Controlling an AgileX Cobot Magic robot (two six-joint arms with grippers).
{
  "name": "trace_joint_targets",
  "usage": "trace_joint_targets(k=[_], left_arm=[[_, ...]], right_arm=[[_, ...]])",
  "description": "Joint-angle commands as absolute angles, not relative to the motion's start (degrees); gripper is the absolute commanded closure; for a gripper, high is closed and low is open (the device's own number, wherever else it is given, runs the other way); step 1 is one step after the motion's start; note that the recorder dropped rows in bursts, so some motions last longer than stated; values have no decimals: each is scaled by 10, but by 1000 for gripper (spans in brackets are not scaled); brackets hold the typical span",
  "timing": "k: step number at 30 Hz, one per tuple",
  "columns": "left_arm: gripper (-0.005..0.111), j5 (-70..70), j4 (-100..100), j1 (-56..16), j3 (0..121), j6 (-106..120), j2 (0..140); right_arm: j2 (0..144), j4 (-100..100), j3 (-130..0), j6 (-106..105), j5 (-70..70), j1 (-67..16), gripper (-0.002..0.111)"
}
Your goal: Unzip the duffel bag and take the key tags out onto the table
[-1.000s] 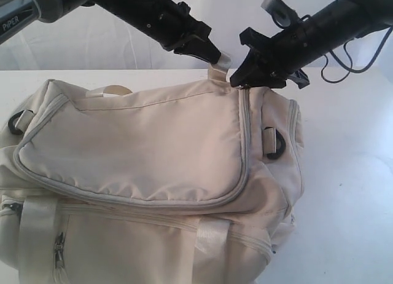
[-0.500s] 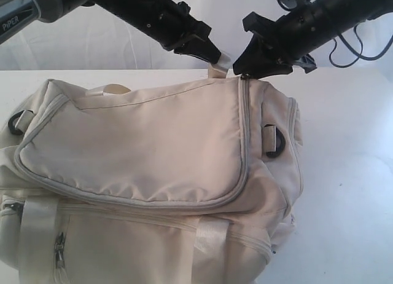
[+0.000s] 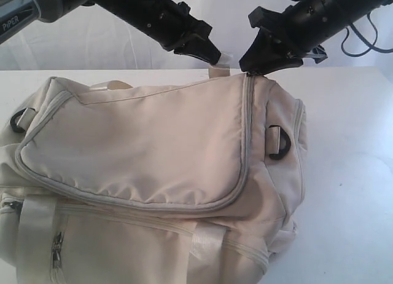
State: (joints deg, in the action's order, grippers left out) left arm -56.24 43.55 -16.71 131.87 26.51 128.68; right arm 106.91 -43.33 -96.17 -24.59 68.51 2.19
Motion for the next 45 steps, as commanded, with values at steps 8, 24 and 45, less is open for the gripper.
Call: trace_joint_targets(k=[8, 24, 45], left_arm=[[107, -578, 431, -166, 1317, 254, 1294], [107, -580, 434, -166, 1317, 254, 1294], [107, -575, 434, -166, 1317, 255, 1294]], right_arm=[[1048, -469, -966, -288, 698, 17, 108], [1053, -429, -966, -300, 659, 60, 53], [1130, -383, -966, -252, 700, 69, 106]])
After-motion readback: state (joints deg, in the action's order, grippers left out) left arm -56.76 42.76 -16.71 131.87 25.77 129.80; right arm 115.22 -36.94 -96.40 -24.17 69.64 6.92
